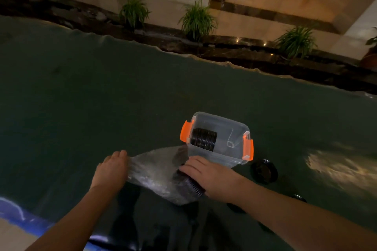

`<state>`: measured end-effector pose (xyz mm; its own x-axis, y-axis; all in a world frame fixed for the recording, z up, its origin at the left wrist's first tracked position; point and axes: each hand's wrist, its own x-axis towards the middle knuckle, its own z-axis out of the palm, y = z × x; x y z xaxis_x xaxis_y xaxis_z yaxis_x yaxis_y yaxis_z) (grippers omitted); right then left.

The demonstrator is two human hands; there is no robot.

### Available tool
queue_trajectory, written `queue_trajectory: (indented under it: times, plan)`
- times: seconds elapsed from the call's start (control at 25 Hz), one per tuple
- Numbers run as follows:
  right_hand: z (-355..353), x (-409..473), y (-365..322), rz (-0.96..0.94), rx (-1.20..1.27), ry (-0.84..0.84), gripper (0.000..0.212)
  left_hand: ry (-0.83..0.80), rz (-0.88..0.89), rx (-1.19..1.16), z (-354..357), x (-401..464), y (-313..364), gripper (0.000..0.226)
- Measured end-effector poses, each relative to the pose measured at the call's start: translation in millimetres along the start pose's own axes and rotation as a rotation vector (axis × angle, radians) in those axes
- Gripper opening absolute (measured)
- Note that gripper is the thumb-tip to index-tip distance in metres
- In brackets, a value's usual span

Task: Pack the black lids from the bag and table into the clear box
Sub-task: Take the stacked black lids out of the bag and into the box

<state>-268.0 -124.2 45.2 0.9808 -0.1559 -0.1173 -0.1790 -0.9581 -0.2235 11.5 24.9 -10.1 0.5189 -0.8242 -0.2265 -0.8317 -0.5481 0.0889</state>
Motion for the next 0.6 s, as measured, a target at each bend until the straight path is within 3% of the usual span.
queue_trajectory:
  times: [0.2,0.44,0.6]
  plan:
    - [-39,-36,35,0.054,-0.065,0.050,0.080,0.067,-0.049,-0.020,-17,0,-16,0.017]
    - [-91,-54,92,0.162,-0.173,0.091,0.079,0.126,0.047,0.026,-23,0,-1,0.066]
    - [-92,-47,122,0.195,-0.172,0.055,0.071,0.191,0.169,-0.015,-30,2,35,0.073]
